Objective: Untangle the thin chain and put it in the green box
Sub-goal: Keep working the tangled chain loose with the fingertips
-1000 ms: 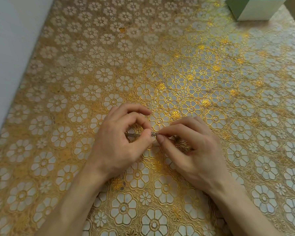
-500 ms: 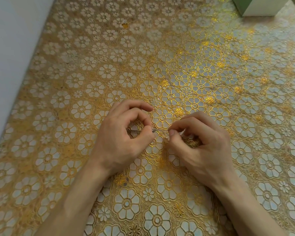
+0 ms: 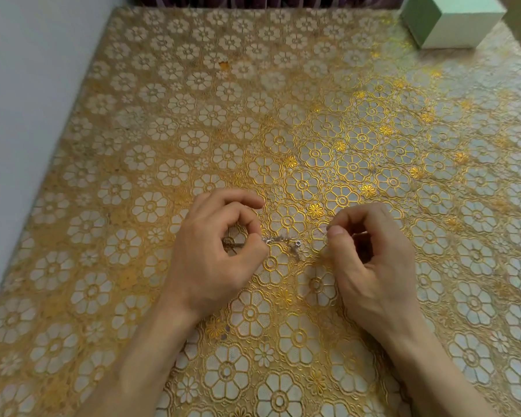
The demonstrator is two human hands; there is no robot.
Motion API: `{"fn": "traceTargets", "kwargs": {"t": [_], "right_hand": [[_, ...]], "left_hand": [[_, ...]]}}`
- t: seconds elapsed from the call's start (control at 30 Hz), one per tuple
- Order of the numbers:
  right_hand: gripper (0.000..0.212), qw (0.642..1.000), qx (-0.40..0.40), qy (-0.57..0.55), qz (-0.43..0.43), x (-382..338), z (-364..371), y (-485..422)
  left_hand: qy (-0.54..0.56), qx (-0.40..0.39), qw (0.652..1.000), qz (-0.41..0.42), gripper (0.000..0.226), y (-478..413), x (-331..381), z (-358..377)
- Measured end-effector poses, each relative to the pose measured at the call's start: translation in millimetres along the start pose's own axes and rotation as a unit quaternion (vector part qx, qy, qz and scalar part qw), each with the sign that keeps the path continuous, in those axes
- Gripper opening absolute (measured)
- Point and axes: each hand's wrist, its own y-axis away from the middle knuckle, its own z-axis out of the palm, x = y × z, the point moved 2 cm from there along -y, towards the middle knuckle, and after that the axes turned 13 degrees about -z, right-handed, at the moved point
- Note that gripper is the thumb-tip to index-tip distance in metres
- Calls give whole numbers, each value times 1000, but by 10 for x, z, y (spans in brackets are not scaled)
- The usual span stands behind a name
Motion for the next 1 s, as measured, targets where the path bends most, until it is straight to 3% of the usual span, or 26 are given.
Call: {"fn": "traceTargets", "kwargs": {"t": [0.2,0.3,0.5,0.73,1.0], "right_hand": [[9,981,-36,189,-37,18,24,38],[9,973,-51,221,-54,13,40,55],[17,974,-64,210,-64,-28,36,53],[23,967,-117,165,-154,-67,104,60],[13,964,-138,140,-177,-18,131,76]], "left_hand": [[-25,-6,1000,0,13,3,2,10],[-67,-11,998,8,16,-3,-10,30],[-100,-21,995,14,17,0,-23,54],[-34,-30,999,11,16,13,5,5],[-21,-32,999,7,13,21,13,12]]}}
